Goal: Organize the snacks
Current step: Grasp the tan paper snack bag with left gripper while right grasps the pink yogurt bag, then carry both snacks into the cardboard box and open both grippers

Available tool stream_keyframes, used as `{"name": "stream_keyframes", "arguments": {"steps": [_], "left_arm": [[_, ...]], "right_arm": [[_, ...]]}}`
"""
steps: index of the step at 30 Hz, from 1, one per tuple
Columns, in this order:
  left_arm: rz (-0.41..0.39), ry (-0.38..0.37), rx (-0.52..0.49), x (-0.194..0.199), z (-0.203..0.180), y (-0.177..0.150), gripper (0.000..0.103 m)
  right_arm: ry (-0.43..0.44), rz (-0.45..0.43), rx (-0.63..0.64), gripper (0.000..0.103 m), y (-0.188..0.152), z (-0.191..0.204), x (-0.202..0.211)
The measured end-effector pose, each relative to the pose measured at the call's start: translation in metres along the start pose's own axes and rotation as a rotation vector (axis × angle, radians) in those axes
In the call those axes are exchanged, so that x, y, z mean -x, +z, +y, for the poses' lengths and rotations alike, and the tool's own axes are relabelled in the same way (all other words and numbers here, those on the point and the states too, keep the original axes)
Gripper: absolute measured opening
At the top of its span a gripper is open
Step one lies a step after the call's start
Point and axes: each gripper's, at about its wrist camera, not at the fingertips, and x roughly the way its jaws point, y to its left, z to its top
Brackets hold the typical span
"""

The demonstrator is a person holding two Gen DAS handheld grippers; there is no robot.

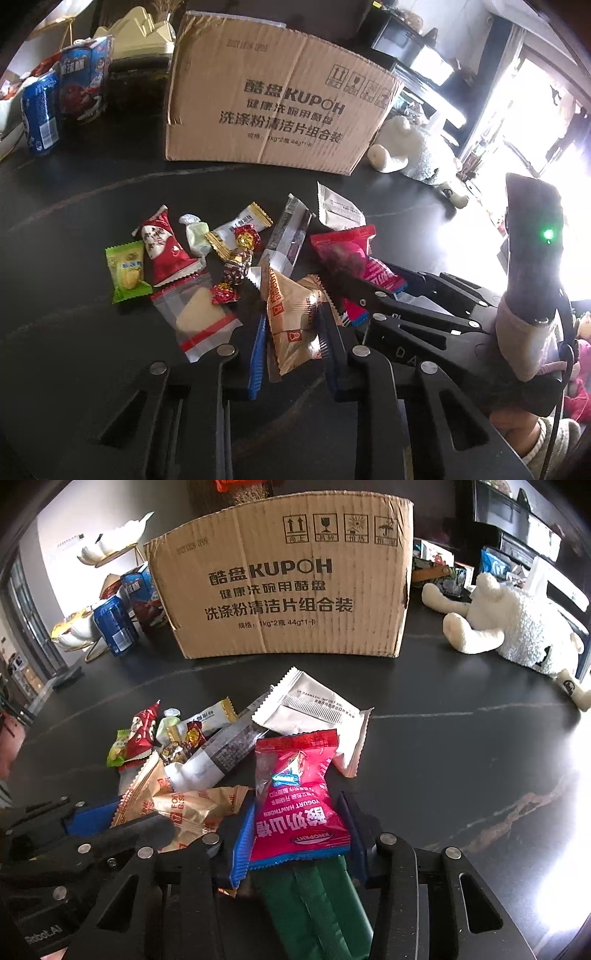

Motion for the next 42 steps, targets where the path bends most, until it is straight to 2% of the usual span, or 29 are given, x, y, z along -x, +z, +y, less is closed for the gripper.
{"name": "stream_keyframes", "arguments": {"steps": [12, 25, 31, 42], "left_arm": [[-0.125, 0.057, -0.076, 0.047, -0.016, 0.012, 0.026], [-0.282, 0.107, -0.135, 0.095, -0.027, 0.079, 0.026], [-0.336, 0.148, -0.157, 0.102, -0.025, 0.116, 0.026], [-0.365, 0.218, -0.203, 0.088, -0.023, 0.178, 0.026]], "right_arm": [[-0.009, -0.112, 0.008, 0.044, 0.01, 0.012, 0.056], [-0.01, -0.283, -0.002, 0.044, 0.071, 0.018, 0.112], [-0.004, -0.317, -0.01, 0.044, 0.106, 0.017, 0.116], [-0.015, -0.315, -0.005, 0.044, 0.163, 0.012, 0.1]]}}
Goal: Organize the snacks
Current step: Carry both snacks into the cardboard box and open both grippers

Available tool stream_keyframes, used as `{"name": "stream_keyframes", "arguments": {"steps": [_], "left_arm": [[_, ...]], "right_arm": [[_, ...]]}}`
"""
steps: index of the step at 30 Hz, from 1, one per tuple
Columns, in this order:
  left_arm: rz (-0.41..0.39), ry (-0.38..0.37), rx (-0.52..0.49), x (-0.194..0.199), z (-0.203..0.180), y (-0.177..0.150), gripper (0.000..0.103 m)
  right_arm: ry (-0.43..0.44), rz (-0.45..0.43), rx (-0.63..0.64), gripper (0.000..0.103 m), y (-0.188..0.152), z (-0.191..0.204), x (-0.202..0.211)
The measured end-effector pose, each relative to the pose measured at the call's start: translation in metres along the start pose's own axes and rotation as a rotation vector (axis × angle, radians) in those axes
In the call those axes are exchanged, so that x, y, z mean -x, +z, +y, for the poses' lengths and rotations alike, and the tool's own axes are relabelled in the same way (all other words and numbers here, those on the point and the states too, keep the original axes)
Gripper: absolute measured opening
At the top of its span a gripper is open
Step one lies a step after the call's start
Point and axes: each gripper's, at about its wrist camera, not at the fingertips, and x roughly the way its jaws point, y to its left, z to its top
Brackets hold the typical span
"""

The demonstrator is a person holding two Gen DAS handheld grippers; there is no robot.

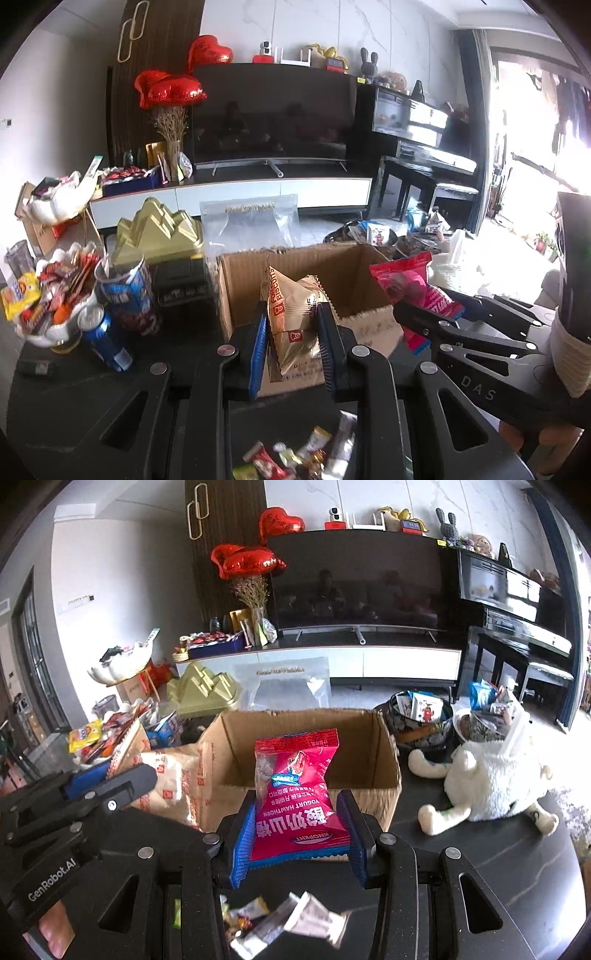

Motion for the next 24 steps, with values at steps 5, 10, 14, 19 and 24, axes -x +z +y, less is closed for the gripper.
{"name": "stream_keyframes", "arguments": {"steps": [5, 10, 14, 19, 24], "left_arm": [[0.003, 0.017, -0.025, -0.025, 0.003, 0.015, 0.026], [0.019, 0.026, -0.026, -0.053, 0.007, 0.024, 0.026], [0.053, 0.042, -0.018, -0.075, 0.012, 0.028, 0.032], [0.058, 0.078, -0.009, -0.076, 0.017, 0.026, 0.051], [0.064, 0.094, -0.011, -0.055, 0.013, 0.015, 0.055]], "right_arm": [[0.006, 0.003, -0.002, 0.044, 0.017, -0.006, -0.017], [0.003, 0.014, -0.008, 0.044, 0.028, -0.01, -0.04], [0.006, 0.038, -0.02, 0.044, 0.032, -0.015, -0.061], [-0.06, 0.021, -0.034, 0.071, 0.03, -0.02, -0.065], [-0.051, 0.022, -0.041, 0.071, 0.023, -0.023, -0.048]]}}
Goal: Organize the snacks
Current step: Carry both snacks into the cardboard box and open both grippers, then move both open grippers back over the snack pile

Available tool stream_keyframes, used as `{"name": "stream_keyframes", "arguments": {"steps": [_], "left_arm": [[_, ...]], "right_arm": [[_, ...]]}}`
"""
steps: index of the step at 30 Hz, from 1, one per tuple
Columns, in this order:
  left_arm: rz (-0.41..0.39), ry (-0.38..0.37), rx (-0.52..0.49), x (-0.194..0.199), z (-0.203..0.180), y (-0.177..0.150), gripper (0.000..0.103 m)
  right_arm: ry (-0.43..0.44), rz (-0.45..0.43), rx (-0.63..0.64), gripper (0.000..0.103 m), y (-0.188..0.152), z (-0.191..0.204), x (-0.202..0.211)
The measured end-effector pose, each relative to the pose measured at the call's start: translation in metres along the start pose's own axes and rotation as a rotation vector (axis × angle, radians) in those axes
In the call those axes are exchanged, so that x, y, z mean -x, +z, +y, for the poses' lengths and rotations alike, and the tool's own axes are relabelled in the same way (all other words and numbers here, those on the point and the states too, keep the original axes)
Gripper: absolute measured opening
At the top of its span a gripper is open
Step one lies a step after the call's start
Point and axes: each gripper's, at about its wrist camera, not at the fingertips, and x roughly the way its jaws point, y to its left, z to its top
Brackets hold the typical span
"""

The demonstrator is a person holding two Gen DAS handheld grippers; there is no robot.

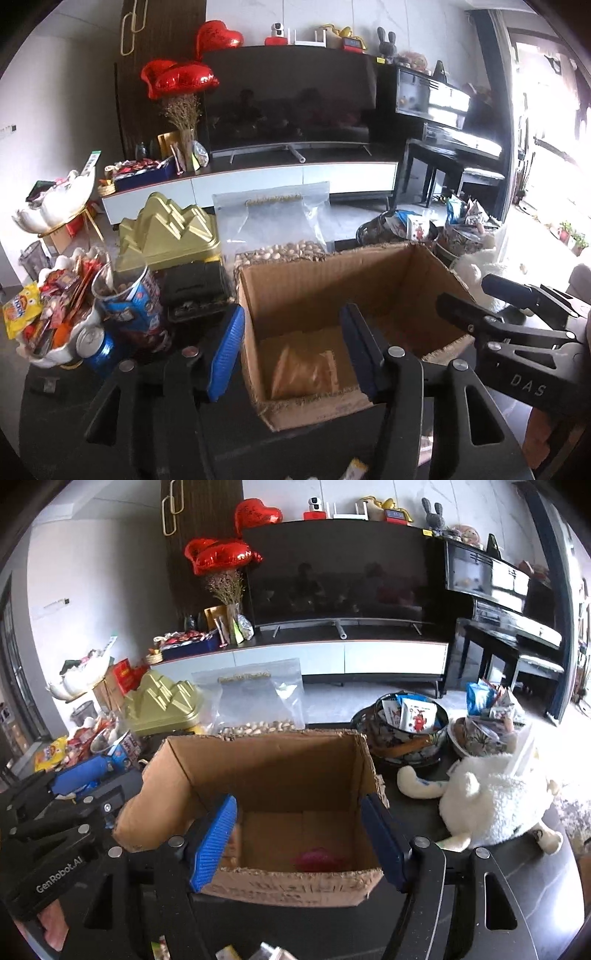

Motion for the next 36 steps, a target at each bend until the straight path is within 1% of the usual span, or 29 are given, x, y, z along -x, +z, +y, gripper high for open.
{"name": "stream_keyframes", "arguments": {"steps": [4, 6, 9, 13, 16, 20, 23, 28, 32, 36], "left_arm": [[-0.016, -0.002, 0.001, 0.031, -0.001, -0.011, 0.057], [-0.03, 0.006, -0.002, 0.048, -0.002, -0.018, 0.063], [-0.041, 0.014, -0.006, 0.071, -0.004, -0.027, 0.065], [-0.04, -0.01, 0.005, 0.098, -0.005, -0.04, 0.067], [-0.036, -0.013, -0.008, 0.113, -0.009, -0.05, 0.067], [-0.052, -0.013, -0.033, 0.131, -0.016, -0.069, 0.067], [-0.052, -0.021, -0.053, 0.14, -0.019, -0.084, 0.067], [-0.064, -0.008, -0.082, 0.151, -0.024, -0.111, 0.067], [-0.044, -0.015, -0.098, 0.151, -0.026, -0.132, 0.067], [-0.029, -0.043, -0.105, 0.148, -0.029, -0.15, 0.067]], "right_arm": [[0.011, -0.006, 0.002, 0.071, -0.011, 0.003, 0.025], [0.012, -0.009, 0.01, 0.071, -0.016, 0.005, 0.036], [0.023, -0.021, 0.024, 0.071, -0.028, 0.009, 0.059], [0.036, -0.018, 0.04, 0.071, -0.042, 0.016, 0.083], [0.045, -0.009, 0.049, 0.071, -0.053, 0.021, 0.097], [0.055, -0.005, 0.049, 0.071, -0.071, 0.022, 0.113], [0.049, 0.006, 0.071, 0.071, -0.087, 0.024, 0.122], [0.032, 0.031, 0.1, 0.071, -0.112, 0.024, 0.13], [0.016, 0.05, 0.115, 0.071, -0.13, 0.023, 0.132], [0.017, 0.091, 0.121, 0.071, -0.152, 0.023, 0.129]]}}
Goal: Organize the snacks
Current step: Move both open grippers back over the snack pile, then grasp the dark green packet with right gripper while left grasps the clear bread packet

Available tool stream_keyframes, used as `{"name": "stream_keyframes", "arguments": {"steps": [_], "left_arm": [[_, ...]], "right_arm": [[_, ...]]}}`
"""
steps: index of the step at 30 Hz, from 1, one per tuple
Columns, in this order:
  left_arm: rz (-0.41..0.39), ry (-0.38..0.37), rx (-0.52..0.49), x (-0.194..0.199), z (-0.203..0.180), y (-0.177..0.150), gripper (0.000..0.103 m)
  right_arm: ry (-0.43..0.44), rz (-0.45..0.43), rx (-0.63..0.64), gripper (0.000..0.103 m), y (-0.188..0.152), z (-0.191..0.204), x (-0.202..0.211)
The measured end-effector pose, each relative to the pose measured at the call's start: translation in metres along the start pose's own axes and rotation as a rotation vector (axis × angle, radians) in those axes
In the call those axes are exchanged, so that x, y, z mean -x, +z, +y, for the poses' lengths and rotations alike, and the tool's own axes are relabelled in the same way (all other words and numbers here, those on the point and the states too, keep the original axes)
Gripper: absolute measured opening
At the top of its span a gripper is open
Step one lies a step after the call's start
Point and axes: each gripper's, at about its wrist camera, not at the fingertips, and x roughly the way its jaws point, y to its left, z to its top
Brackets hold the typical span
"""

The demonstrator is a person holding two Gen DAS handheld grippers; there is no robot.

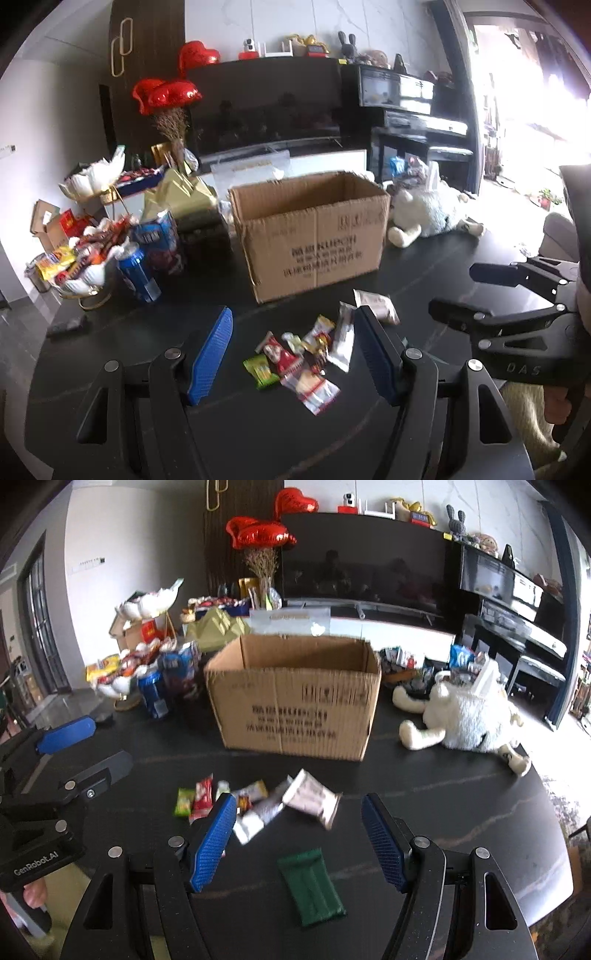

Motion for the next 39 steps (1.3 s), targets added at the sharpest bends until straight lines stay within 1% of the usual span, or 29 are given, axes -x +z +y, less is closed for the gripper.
{"name": "stream_keyframes", "arguments": {"steps": [6, 11, 17, 19, 21, 24, 26, 29, 35, 39], "left_arm": [[-0.005, 0.009, -0.014, -0.004, -0.005, -0.023, 0.067], [0.007, -0.003, -0.019, -0.012, -0.007, -0.041, 0.067], [0.076, -0.028, -0.011, -0.029, -0.01, -0.057, 0.067], [0.105, -0.038, 0.019, -0.036, -0.008, -0.062, 0.066], [0.141, -0.057, 0.06, -0.043, -0.005, -0.066, 0.063], [0.186, -0.061, 0.112, -0.055, -0.001, -0.074, 0.062], [0.217, -0.066, 0.147, -0.063, 0.001, -0.078, 0.062], [0.244, -0.052, 0.175, -0.075, 0.002, -0.079, 0.061], [0.276, -0.015, 0.191, -0.094, -0.006, -0.078, 0.06], [0.307, -0.004, 0.209, -0.107, -0.011, -0.078, 0.06]], "right_arm": [[0.017, 0.085, -0.013, 0.071, -0.03, 0.001, -0.017], [0.01, 0.132, -0.021, 0.071, -0.047, -0.001, -0.029], [-0.013, 0.196, -0.029, 0.071, -0.058, -0.006, -0.047], [-0.016, 0.216, -0.034, 0.071, -0.061, -0.007, -0.053], [-0.016, 0.242, -0.032, 0.071, -0.065, -0.007, -0.061], [-0.013, 0.269, -0.024, 0.071, -0.07, -0.006, -0.069], [-0.017, 0.271, -0.013, 0.071, -0.073, -0.005, -0.071], [-0.015, 0.272, -0.019, 0.071, -0.075, -0.006, -0.076], [0.018, 0.271, -0.07, 0.071, -0.077, -0.017, -0.083], [0.035, 0.269, -0.097, 0.071, -0.078, -0.024, -0.087]]}}
